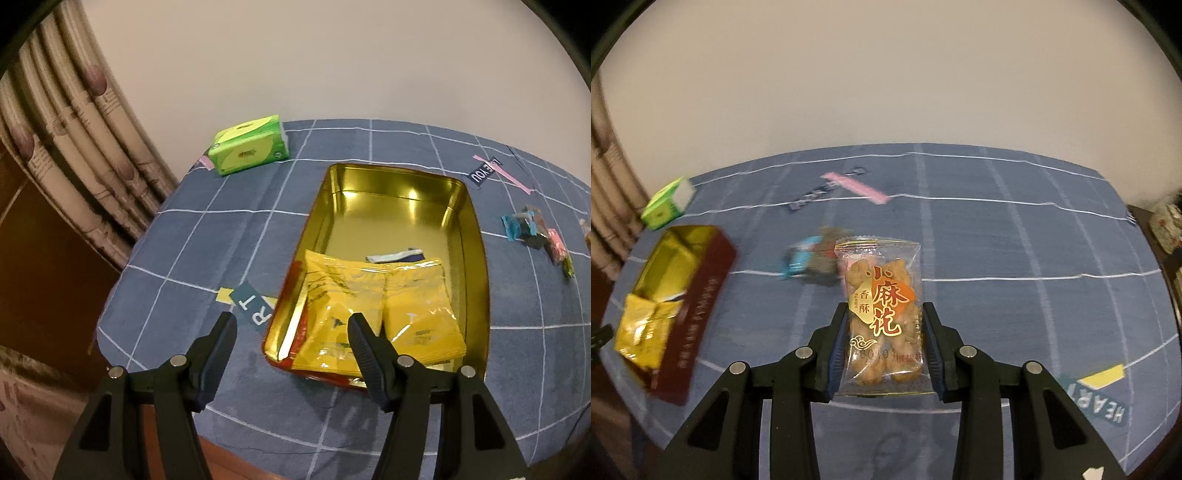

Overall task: Organize snacks
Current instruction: 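Carry the twisted-snack bag into the tin with the right tool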

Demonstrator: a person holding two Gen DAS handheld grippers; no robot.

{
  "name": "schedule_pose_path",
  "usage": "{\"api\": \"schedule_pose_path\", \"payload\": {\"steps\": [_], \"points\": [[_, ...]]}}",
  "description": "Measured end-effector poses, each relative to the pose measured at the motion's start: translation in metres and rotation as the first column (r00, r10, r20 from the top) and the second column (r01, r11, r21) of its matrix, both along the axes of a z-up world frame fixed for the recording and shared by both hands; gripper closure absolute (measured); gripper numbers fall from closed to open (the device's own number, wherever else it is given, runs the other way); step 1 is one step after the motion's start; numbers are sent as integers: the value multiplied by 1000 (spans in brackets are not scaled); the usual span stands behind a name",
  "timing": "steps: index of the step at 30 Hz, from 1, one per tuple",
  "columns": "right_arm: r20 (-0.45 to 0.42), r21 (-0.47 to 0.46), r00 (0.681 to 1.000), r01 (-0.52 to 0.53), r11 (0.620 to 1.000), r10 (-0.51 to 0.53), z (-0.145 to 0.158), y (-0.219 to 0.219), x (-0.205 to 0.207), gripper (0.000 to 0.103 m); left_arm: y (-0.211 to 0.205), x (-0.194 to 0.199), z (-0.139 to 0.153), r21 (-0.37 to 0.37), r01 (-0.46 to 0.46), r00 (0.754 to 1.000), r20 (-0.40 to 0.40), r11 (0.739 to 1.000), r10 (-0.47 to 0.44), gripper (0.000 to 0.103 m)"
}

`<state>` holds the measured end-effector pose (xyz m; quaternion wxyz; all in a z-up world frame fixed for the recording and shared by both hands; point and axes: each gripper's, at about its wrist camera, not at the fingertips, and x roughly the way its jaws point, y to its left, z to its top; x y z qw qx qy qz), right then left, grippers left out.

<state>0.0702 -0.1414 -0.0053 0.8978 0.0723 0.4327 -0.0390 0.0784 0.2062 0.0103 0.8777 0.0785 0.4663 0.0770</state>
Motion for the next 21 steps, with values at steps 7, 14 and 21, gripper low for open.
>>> {"api": "schedule_pose_path", "payload": {"steps": [7,14,21], "points": [[-12,24,990,-140,990,140,5,70,4,69,13,1,0,-2,-43,999,1,999,43,39],[-21,33,968,-249,968,249,4,129,3,69,29,2,-3,-26,-94,996,-10,995,94,39],[-27,62,944,-328,943,330,5,176,7,69,59,2,-4,-77,-194,981,-22,978,192,39]]}}
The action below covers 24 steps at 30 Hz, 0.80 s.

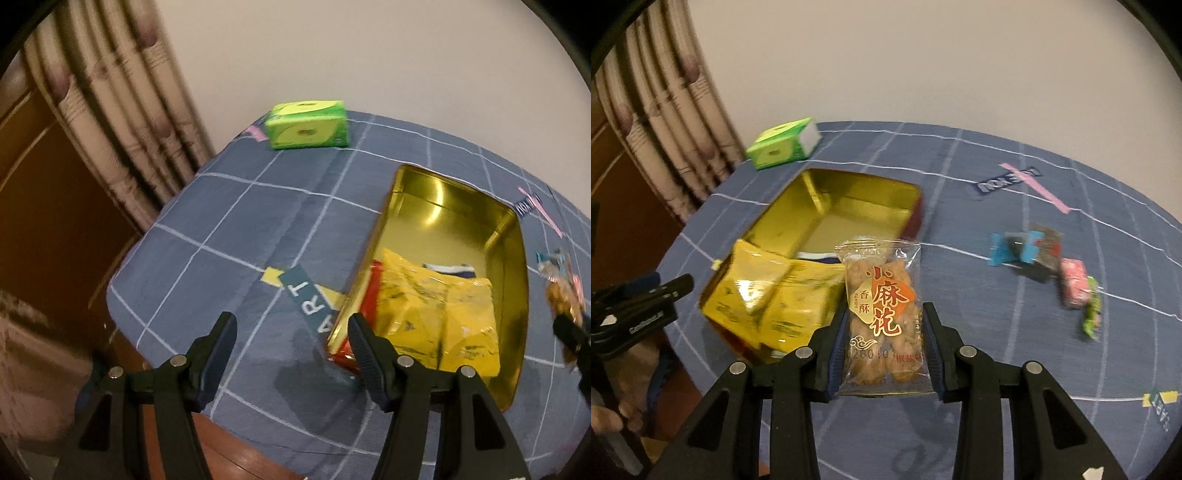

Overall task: Organize snacks
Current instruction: 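Carry the twisted-snack bag into the tin with the right tool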

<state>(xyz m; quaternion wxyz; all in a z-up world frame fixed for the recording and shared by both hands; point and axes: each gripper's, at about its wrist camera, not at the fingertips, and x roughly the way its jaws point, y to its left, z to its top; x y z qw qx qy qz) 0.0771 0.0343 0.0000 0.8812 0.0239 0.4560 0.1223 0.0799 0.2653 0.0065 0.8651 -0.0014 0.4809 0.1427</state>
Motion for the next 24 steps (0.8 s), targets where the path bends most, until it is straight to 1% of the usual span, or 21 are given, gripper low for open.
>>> {"api": "schedule_pose_path", "payload": {"steps": [5,11,16,21,24], "points": [[1,7,999,-41,999,41,1,24,8,69,20,-1,-3,-19,-70,998,-7,997,69,39],[-11,4,998,-69,998,69,-6,49,11,69,33,-1,-4,-51,-124,992,-13,991,124,39],[-45,12,996,-75,997,76,-19,61,16,69,35,-1,-5,-59,-130,991,-16,990,129,39],[-45,-10,994,-97,995,97,-24,69,16,69,33,-1,-6,-97,-112,994,-13,989,111,39],[-51,-16,993,-107,994,106,-28,74,17,69,29,0,-6,-93,-98,995,-11,991,98,39]]}}
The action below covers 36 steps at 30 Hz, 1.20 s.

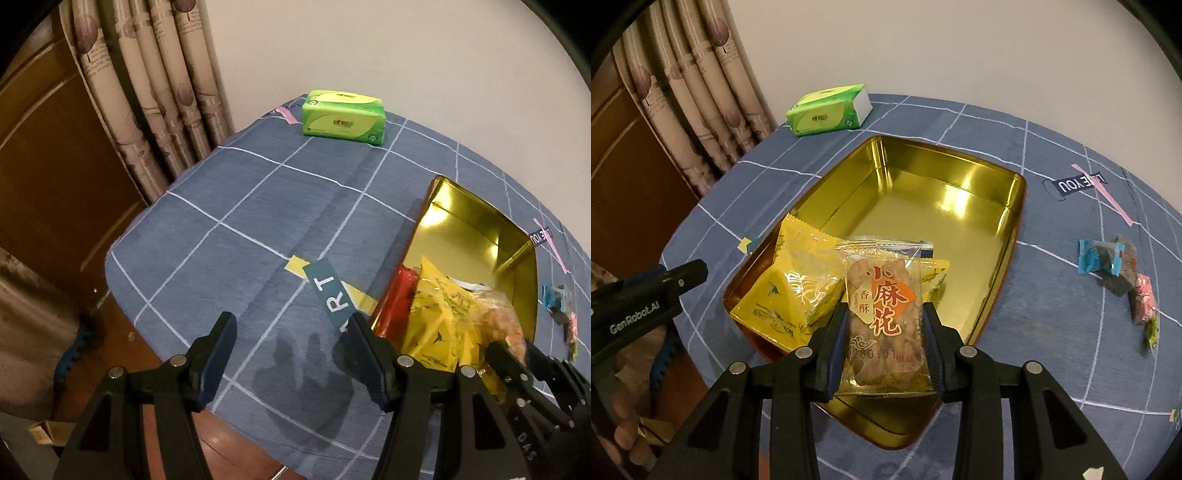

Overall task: Organize snacks
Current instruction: 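Carry the twisted-snack bag into the tin with the right tool, then open the right tool to release the bag in the tin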

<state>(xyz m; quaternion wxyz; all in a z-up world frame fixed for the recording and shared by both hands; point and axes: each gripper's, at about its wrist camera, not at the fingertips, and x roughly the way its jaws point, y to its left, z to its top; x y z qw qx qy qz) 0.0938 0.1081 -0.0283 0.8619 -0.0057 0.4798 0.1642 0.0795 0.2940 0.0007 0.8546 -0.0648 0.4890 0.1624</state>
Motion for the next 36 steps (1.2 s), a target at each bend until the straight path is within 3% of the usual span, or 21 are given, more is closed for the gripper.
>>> {"api": "schedule_pose_path", "payload": {"steps": [10,14,23,36], "points": [[-8,2,999,-51,999,51,-3,10,-5,65,-2,-1,0,-8,2,1000,2,1000,-2,39],[2,3,998,-61,998,61,-1,11,-7,57,-4,-1,0,-2,8,1000,3,1000,-8,39],[31,-14,997,-75,997,76,8,7,-13,51,-6,-1,-1,7,15,1000,1,1000,-15,39],[74,15,997,-21,1000,19,26,-35,-23,48,-10,-2,1,26,21,1000,10,999,-22,39]]}}
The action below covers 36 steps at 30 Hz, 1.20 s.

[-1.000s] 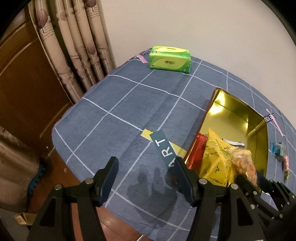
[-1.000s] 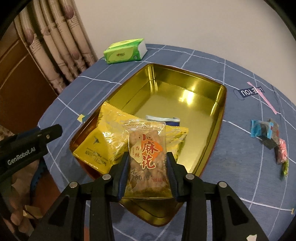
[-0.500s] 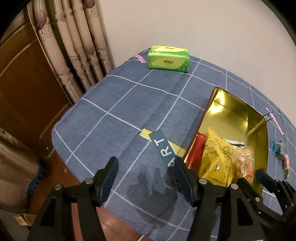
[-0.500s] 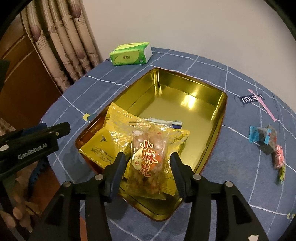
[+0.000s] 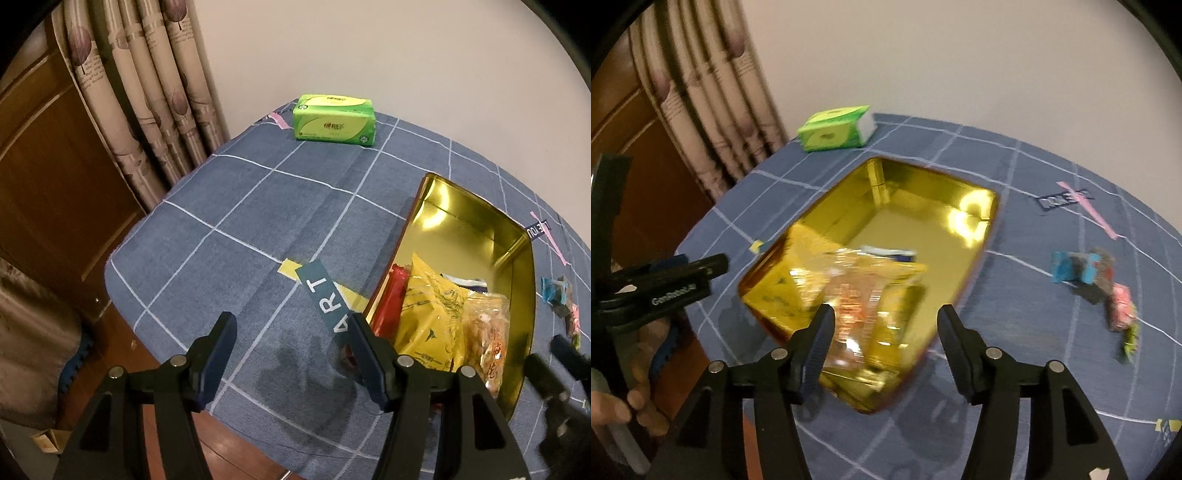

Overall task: Organize snacks
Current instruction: 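Open the right tool to release the bag in the tin, then grasp the green stick snack on the table with the right tool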

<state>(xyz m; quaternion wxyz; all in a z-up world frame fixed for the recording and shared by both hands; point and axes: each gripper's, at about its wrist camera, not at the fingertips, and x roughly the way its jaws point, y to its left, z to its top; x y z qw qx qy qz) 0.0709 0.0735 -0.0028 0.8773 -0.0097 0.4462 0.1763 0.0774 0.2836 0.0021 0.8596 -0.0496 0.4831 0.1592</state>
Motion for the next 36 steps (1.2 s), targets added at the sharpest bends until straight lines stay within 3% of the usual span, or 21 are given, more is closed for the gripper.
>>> {"api": "schedule_pose_path", "payload": {"steps": [8,14,19,36], "points": [[10,-49,981,193,980,-193,-4,-98,10,48,-4,-1,-1,11,9,1000,-1,1000,-9,39],[-9,-57,929,370,927,-371,-18,-187,18,48,-9,-1,-2,28,26,1000,-7,999,-26,39],[-42,-44,895,442,896,-444,-33,-234,24,48,-14,-2,1,48,28,999,16,998,-28,39],[-81,-38,886,456,889,-457,-75,-255,44,62,-57,-8,16,96,81,995,44,992,-86,39]]}}
